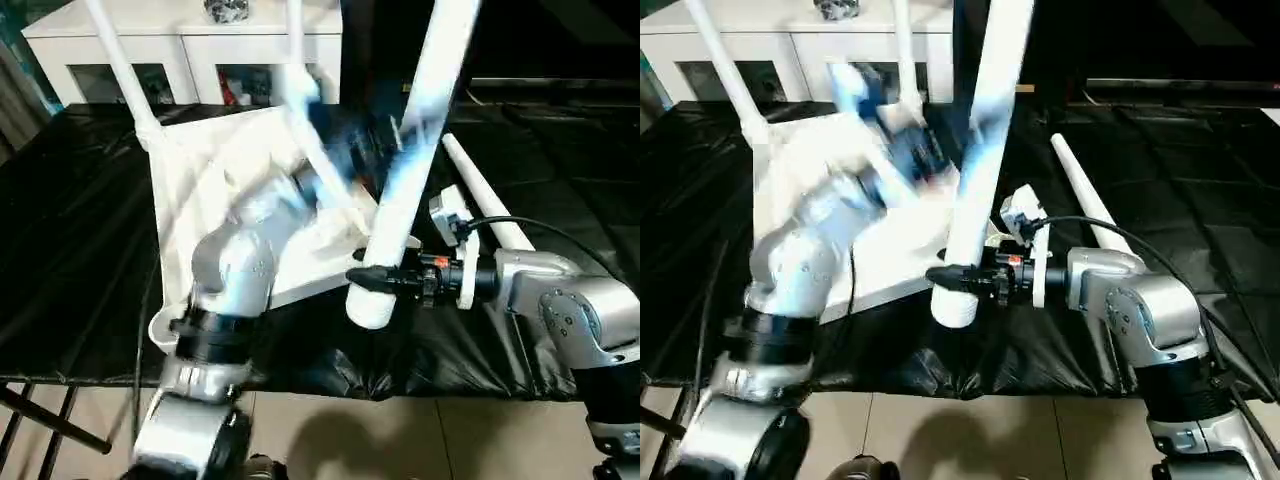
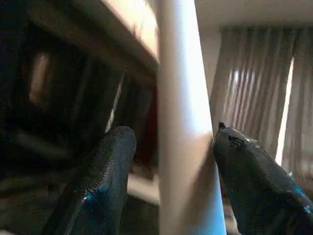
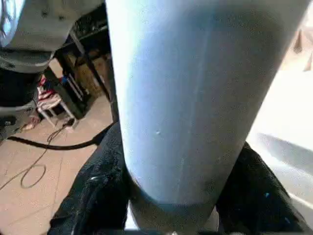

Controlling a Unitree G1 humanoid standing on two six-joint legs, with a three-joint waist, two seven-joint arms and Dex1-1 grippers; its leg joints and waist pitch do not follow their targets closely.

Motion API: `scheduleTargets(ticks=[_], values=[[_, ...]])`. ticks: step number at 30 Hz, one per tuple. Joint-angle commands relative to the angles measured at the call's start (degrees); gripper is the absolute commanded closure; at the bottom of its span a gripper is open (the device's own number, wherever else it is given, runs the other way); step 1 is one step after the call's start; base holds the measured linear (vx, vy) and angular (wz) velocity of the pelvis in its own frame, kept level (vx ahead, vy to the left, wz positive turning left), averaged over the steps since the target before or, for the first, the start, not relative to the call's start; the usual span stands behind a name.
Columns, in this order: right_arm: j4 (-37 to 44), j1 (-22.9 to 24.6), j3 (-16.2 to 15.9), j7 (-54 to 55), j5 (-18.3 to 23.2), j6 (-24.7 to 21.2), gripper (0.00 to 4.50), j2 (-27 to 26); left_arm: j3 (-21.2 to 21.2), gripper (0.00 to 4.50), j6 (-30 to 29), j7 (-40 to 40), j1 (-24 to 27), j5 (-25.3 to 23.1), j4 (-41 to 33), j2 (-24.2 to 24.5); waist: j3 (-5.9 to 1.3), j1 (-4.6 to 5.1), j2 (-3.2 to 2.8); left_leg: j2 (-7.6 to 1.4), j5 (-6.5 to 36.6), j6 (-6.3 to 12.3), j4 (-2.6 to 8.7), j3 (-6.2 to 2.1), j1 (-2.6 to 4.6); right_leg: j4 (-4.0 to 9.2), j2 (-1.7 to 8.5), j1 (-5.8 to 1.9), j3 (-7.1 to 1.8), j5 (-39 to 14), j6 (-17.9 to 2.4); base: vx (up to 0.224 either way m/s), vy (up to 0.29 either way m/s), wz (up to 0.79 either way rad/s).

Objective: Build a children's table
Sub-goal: Insert table leg to table base

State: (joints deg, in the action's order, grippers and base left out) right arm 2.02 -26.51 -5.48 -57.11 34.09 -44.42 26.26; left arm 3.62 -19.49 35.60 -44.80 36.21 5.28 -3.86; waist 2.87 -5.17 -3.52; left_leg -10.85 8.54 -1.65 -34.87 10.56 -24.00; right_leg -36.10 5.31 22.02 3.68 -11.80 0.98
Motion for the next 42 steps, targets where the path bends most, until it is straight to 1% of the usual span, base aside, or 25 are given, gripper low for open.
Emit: scheduleTargets(ticks=[1,5,6,7,10,11,13,16,20,22,23,24,25,26,28,29,31,32,34,35,36,37,39,40,42], values=[[0.4,0.3,1.8,1.2,0.7,1.5,2.61,-0.6,2.6,1.51,2.2,-2.2,-2.0,1.2,1.2,0.1,-4.35,-0.13,1.11,-1.94,11.2,1.35,3.47,-0.88,1.95,4.58,2.87,-2.35,-2.01,-7.0,-13.6,0.0,0.0,0.0],[1.1,0.8,4.2,4.0,1.8,2.5,2.61,-2.6,8.7,1.51,8.8,-9.7,-6.4,-1.0,7.5,0.9,-4.41,-0.02,0.83,-1.83,11.2,1.18,3.52,-1.02,1.93,4.66,2.75,-2.43,-1.94,-7.2,-12.3,0.0,0.0,0.0],[1.1,0.8,4.2,4.1,1.8,2.5,2.61,-2.7,8.7,1.51,8.9,-9.7,-6.4,-1.2,7.6,0.9,-4.41,-0.02,0.83,-1.83,11.2,1.18,3.52,-1.02,1.93,4.66,2.75,-2.43,-1.94,-7.2,-12.3,0.0,0.0,0.0],[1.4,1.2,4.5,4.8,1.5,2.9,2.61,-2.8,8.5,1.51,11.0,-10.9,-6.4,-4.3,8.9,2.0,-4.46,-0.02,0.61,-1.85,11.2,1.18,3.52,-1.06,1.99,4.77,2.64,-2.36,-1.9,-6.6,-12.2,0.0,0.0,0.0],[1.9,2.1,4.9,6.1,0.3,3.7,2.61,-2.9,6.4,1.51,11.6,-13.7,-5.6,-10.2,11.2,4.4,-4.56,0.0,0.42,-1.96,11.4,0.84,3.72,-1.25,2.02,4.7,2.58,-2.32,-1.9,-5.8,-11.2,0.0,0.0,0.0],[2.1,2.5,5.1,7.4,-0.9,4.5,2.61,-3.1,5.1,1.51,12.0,-15.9,-4.8,-13.8,12.7,5.9,-4.65,-0.01,0.4,-1.92,11.1,0.61,3.67,-1.25,2.1,4.49,2.65,-2.38,-1.86,-5.2,-11.3,0.0,0.0,0.0],[2.0,3.7,4.9,12.2,-5.1,7.1,2.61,-3.7,1.9,1.51,12.3,-18.1,-1.5,-20.1,14.9,9.4,-4.58,0.05,0.28,-2.02,11.4,-0.25,3.84,-1.38,2.04,4.54,2.62,-2.07,-1.87,-5.8,-10.1,0.0,0.0,0.0],[2.3,5.8,3.7,18.9,-11.4,10.3,2.61,-4.1,-2.3,1.51,11.8,-16.0,4.7,-24.1,14.0,12.6,-4.6,0.23,-0.03,-1.91,12.2,-1.48,3.98,-1.25,2.15,4.68,2.68,-1.92,-1.94,-7.8,-9.7,0.0,0.0,0.0],[3.9,9.4,3.0,27.4,-17.4,15.5,2.62,-5.8,-4.5,1.51,9.2,-14.9,13.4,-25.2,8.7,12.6,-4.7,0.22,-0.42,-2.11,13.3,-2.25,4.3,-1.22,2.2,4.55,2.7,-1.61,-1.97,-6.2,-10.3,0.0,0.0,0.0],[4.5,10.2,3.3,30.1,-19.0,18.3,2.62,-7.4,-3.9,1.51,8.6,-16.6,15.6,-25.1,7.1,11.7,-4.65,0.21,-0.36,-2.09,14.6,-2.06,4.35,-1.17,2.24,4.65,2.75,-1.54,-2.03,-6.8,-10.4,0.0,0.0,0.0],[4.7,10.8,4.2,33.7,-20.7,21.4,2.62,-9.7,-2.7,1.51,7.4,-19.3,17.8,-24.5,5.6,10.5,-4.44,0.46,0.03,-2.13,15.8,-2.07,4.54,-1.11,2.08,4.78,2.81,-1.48,-2.05,-8.2,-10.3,0.0,0.0,0.0],[4.6,11.1,5.3,36.0,-21.2,24.3,2.62,-11.9,-1.7,1.51,6.3,-22.0,19.3,-24.4,4.8,9.8,-4.27,0.5,-0.02,-2.11,16.7,-1.99,4.66,-1.15,2.1,4.98,2.91,-1.36,-2.05,-9.6,-10.2,0.0,0.0,0.0],[4.8,11.8,6.5,37.5,-21.0,26.6,2.62,-13.9,-0.5,1.51,6.5,-25.0,21.1,-24.8,4.2,8.9,-4.06,0.77,0.39,-2.02,18.6,-1.79,4.69,-1.09,2.25,5.49,2.8,-1.18,-2.05,-13.7,-9.0,0.0,0.0,0.0],[5.4,12.6,7.4,39.1,-20.9,27.1,2.62,-15.2,0.1,1.51,7.4,-25.7,22.9,-24.8,3.5,8.5,-3.91,0.77,0.64,-2.01,18.3,-1.34,4.82,-1.11,2.13,5.67,2.95,-1.18,-2.15,-15.5,-8.1,0.0,0.0,0.0],[6.1,13.4,8.1,40.6,-20.9,27.4,2.62,-16.3,0.3,1.51,8.7,-26.2,24.9,-25.1,2.8,8.4,-3.84,0.86,0.46,-1.98,18.5,-1.26,4.88,-1.16,2.11,5.94,2.75,-1.06,-2.17,-17.3,-6.8,0.0,0.0,0.0],[6.1,14.2,8.9,42.1,-20.6,27.8,2.62,-17.2,-1.0,1.51,10.8,-27.3,26.6,-27.9,2.7,8.7,-3.9,1.0,0.73,-2.04,18.1,-1.56,5.02,-1.2,2.2,5.9,2.46,-0.93,-2.22,-16.7,-6.1,0.0,0.0,0.0],[5.8,14.3,9.3,42.7,-20.5,28.3,2.62,-17.5,-2.1,1.51,11.6,-27.4,26.9,-29.3,2.8,9.0,-3.86,1.12,0.47,-2.06,18.7,-1.76,5.11,-1.27,2.2,5.94,2.44,-0.85,-2.25,-16.8,-5.5,0.0,0.0,0.0],[4.8,14.5,10.0,44.3,-20.8,30.0,2.62,-18.1,-5.3,1.51,12.4,-26.5,27.2,-32.5,3.6,9.9,-3.85,0.95,0.7,-2.15,19.6,-2.11,5.22,-1.32,2.45,6.15,2.52,-0.55,-2.33,-17.4,-5.0,0.0,0.0,0.0],[4.2,14.5,10.3,44.7,-20.9,30.3,2.62,-18.2,-6.6,1.51,12.5,-24.9,26.9,-32.7,3.9,10.1,-3.74,1.0,0.74,-2.12,20.0,-2.39,5.39,-1.39,2.32,6.04,2.46,-0.64,-2.27,-17.5,-4.9,0.0,0.0,0.0],[2.8,14.4,10.8,44.1,-20.2,28.8,2.62,-18.1,-9.2,1.51,13.3,-18.0,25.6,-30.2,4.6,10.0,-3.76,0.75,0.68,-2.09,20.1,-2.67,5.4,-1.34,2.52,6.15,2.65,-0.42,-2.44,-18.0,-4.9,0.0,0.0,0.0],[2.0,14.4,10.9,43.4,-20.1,28.3,2.62,-17.7,-9.7,1.51,13.2,-14.0,24.3,-28.0,6.0,9.7,-3.78,0.7,-0.07,-1.93,20.1,-2.89,5.34,-1.36,2.58,6.17,2.73,-0.33,-2.51,-18.3,-5.0,0.0,0.0,0.0],[1.6,14.4,10.9,43.1,-20.0,28.2,2.62,-17.4,-9.9,1.51,13.1,-12.4,23.8,-27.1,6.7,9.6,-3.85,0.61,0.28,-2.01,20.7,-3.51,5.41,-1.3,2.75,6.16,2.59,-0.21,-2.54,-17.3,-5.4,0.0,0.0,0.0],[1.5,14.4,11.0,43.1,-20.3,28.4,2.62,-17.4,-9.7,1.51,12.8,-11.9,23.6,-26.6,6.9,9.5,-3.92,0.84,0.56,-2.05,19.7,-3.57,5.61,-1.46,2.1,5.54,2.6,-0.91,-2.49,-13.1,-6.3,0.0,0.0,0.0],[1.5,14.4,11.7,42.9,-19.7,28.0,2.62,-17.2,-10.4,1.51,11.8,-9.7,22.0,-26.4,9.4,9.7,-4.04,0.86,-0.6,-1.99,19.4,-3.61,5.58,-1.56,2.15,5.33,2.6,-0.92,-2.44,-12.3,-6.5,0.0,0.0,0.0],[1.5,14.2,12.4,42.6,-19.2,26.9,2.62,-16.5,-11.3,1.51,10.6,-7.3,19.9,-26.6,12.9,9.7,-4.1,1.29,-0.33,-1.58,20.0,-3.28,5.35,-1.14,2.51,5.88,2.31,-0.74,-2.49,-11.9,-6.3,0.0,0.0,0.0]])
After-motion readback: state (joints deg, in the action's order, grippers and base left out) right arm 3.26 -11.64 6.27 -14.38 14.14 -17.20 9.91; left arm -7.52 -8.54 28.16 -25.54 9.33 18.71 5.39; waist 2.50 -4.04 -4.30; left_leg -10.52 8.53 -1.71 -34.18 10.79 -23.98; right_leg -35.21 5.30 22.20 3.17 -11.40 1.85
